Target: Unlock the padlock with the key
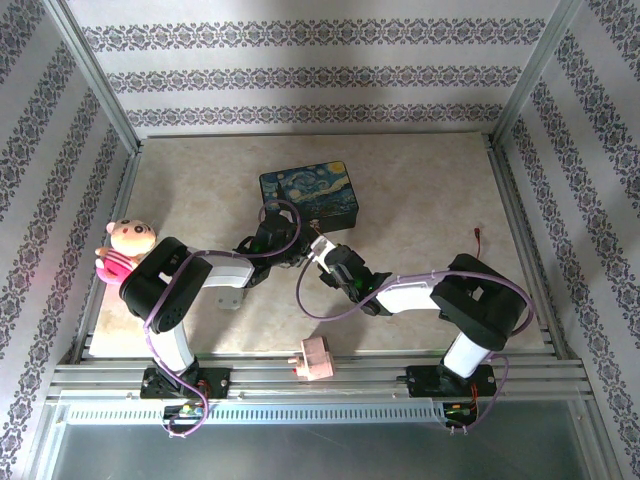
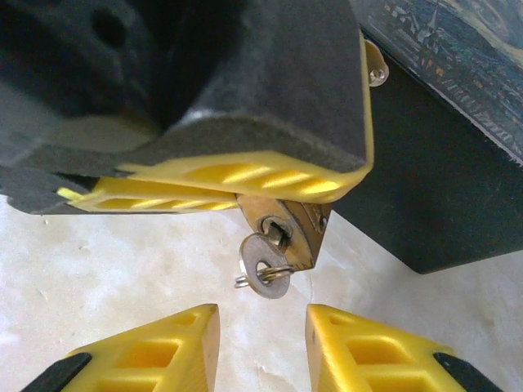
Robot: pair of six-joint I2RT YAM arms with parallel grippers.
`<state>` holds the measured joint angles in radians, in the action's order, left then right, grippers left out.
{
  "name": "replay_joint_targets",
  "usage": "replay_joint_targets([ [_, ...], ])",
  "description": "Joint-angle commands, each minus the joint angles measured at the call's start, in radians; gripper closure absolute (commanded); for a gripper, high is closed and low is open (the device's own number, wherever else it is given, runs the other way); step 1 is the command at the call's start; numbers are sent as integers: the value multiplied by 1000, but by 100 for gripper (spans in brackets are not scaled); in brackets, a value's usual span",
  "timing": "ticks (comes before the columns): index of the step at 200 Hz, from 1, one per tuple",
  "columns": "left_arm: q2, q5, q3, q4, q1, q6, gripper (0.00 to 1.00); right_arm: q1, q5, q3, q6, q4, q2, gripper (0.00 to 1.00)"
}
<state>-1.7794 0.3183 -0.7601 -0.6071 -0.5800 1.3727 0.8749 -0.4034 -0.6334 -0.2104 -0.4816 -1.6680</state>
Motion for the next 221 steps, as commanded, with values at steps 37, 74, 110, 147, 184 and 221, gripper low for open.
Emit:
replay_joint_targets([
  [37, -32, 54, -10, 72, -4, -6, 95, 5, -10, -63, -19, -56, -11, 67],
  [74, -29, 57, -8, 64, -4, -3, 95, 6, -3, -38, -30, -119, 4, 67],
  [110, -26, 58, -5, 59, -4, -1, 95, 0, 47, 34, -37, -257, 24, 70],
  [147, -24, 62, -10, 59, -4, 0, 95, -20, 71, 61, -44, -328, 16, 70],
  [184, -21, 64, -16, 63, -4, -3, 95, -30, 52, 41, -50, -316, -11, 70],
  [221, -16, 61, -15, 66, -2, -4, 95, -33, 53, 56, -46, -310, -11, 71],
])
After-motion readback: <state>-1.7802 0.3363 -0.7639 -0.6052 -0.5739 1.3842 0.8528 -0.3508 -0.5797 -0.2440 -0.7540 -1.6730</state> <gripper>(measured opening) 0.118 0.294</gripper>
